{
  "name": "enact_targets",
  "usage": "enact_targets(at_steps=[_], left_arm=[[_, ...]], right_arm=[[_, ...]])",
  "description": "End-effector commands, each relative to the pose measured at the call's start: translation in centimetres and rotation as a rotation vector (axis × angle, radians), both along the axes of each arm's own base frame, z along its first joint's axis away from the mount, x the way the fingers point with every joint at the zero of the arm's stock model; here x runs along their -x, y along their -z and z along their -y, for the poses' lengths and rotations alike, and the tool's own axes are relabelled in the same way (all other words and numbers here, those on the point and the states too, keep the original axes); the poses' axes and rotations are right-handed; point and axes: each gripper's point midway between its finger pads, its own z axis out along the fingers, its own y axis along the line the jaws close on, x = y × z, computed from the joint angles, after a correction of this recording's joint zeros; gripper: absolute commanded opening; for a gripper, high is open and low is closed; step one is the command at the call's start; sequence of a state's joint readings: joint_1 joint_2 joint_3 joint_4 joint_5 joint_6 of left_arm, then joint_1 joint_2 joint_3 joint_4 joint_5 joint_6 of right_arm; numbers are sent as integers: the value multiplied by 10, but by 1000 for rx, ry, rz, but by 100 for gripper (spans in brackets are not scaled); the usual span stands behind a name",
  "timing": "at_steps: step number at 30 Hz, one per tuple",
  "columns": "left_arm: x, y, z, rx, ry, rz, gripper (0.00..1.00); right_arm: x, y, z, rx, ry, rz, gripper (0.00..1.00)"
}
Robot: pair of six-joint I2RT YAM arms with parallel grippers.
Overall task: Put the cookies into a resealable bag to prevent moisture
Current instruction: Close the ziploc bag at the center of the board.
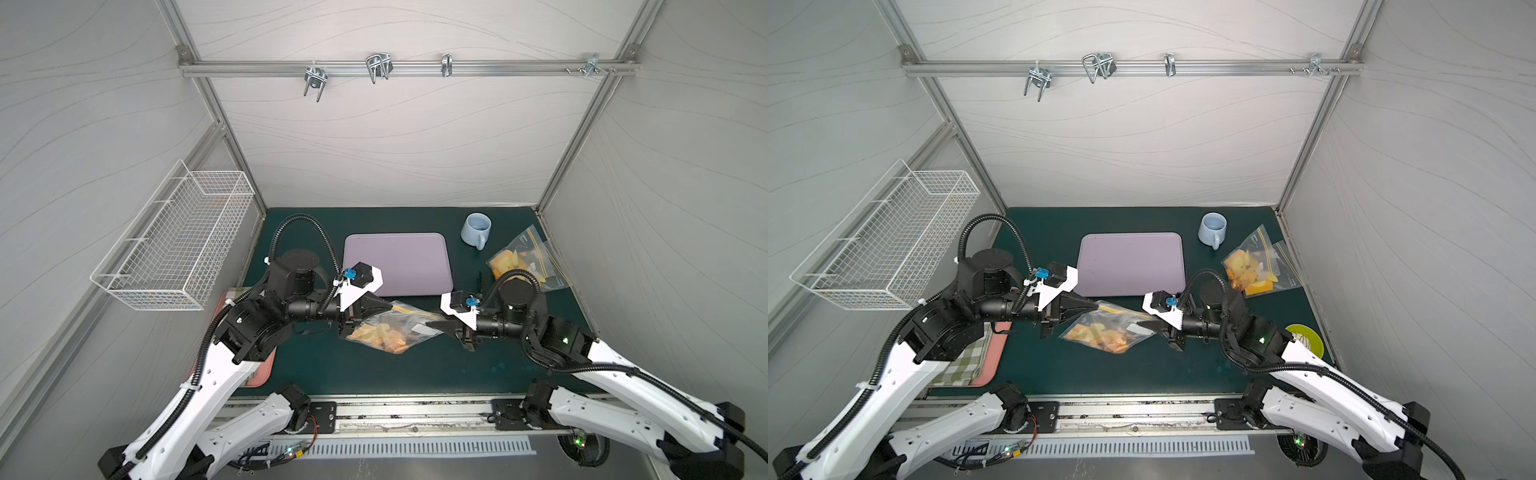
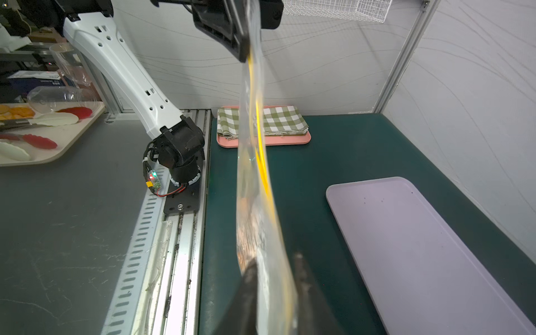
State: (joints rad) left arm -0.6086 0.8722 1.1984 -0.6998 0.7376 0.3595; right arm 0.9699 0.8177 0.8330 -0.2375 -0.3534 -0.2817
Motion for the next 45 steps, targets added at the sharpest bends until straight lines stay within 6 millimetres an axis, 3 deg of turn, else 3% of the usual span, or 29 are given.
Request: enact_targets(at_steps=[1, 4, 6, 7, 8, 11, 12, 13, 14, 16, 19, 21, 22, 23, 24, 25, 28, 29, 30, 32, 34, 36, 37, 38, 41, 42, 43, 44, 45], left_arm=[[4, -22, -1, 44, 20, 66, 0], [3, -22, -1, 43, 19, 64, 0], [3, -22, 0, 43, 19, 65, 0], [3, -22, 0, 43, 19, 65, 0], [3, -22, 0, 44, 19, 66, 0], [3, -22, 0, 45, 18, 65, 0], [3, -23, 0, 46, 19, 67, 0], [3, -22, 0, 46, 18, 67, 0], [3, -21, 0, 44, 18, 63, 0], [3, -23, 0, 47, 19, 68, 0], [3, -23, 1, 49, 20, 67, 0], [3, -23, 1, 49, 21, 66, 0], [3, -23, 1, 48, 21, 65, 0], [3, -24, 1, 49, 23, 66, 0], [3, -23, 1, 49, 23, 65, 0], [3, -23, 1, 50, 23, 65, 0], [2, -23, 1, 48, 22, 64, 0], [3, -23, 1, 49, 23, 64, 0], [2, -23, 1, 48, 22, 64, 0], [3, -23, 1, 49, 24, 64, 0], [3, -23, 1, 49, 22, 65, 0], [3, -22, 1, 48, 21, 62, 0], [3, -23, 1, 48, 23, 63, 0], [3, -22, 1, 47, 22, 61, 0], [2, -22, 1, 47, 22, 63, 0], [2, -21, 2, 46, 22, 61, 0], [2, -21, 2, 45, 22, 60, 0], [2, -22, 2, 46, 22, 61, 0], [2, -21, 1, 46, 20, 61, 0]], right_arm=[[2, -16, -2, -46, -16, 18, 0], [4, -16, -3, -41, -29, 11, 0], [4, -16, -3, -42, -33, 10, 40], [4, -16, -3, -46, -29, 9, 33], [4, -16, -3, -47, -29, 9, 0], [6, -17, -3, -45, -38, 5, 0], [6, -18, -3, -49, -43, 7, 10], [7, -18, -3, -52, -46, 9, 37], [6, -19, -4, -57, -45, 11, 42], [6, -20, -4, -57, -41, 9, 0], [6, -20, -5, -51, -50, 6, 0], [6, -20, -7, -59, -55, 9, 45], [5, -21, -8, -65, -54, 12, 46], [5, -22, -9, -69, -57, 13, 42], [5, -24, -10, -73, -59, 14, 9], [5, -25, -11, -74, -58, 12, 0], [5, -27, -14, -79, -73, 13, 4], [5, -28, -15, -84, -78, 15, 34], [5, -29, -17, -87, -80, 16, 37], [6, -31, -19, -94, -85, 17, 0], [7, -31, -21, -92, -97, 14, 0], [8, -32, -23, -95, -106, 17, 37], [8, -33, -24, -97, -104, 20, 37], [8, -33, -25, -101, -104, 21, 9], [10, -35, -27, -98, -121, 17, 0], [11, -35, -27, -97, -125, 16, 5], [11, -36, -28, -99, -129, 19, 36], [11, -36, -29, -102, -129, 23, 38], [11, -36, -29, -105, -124, 24, 4]])
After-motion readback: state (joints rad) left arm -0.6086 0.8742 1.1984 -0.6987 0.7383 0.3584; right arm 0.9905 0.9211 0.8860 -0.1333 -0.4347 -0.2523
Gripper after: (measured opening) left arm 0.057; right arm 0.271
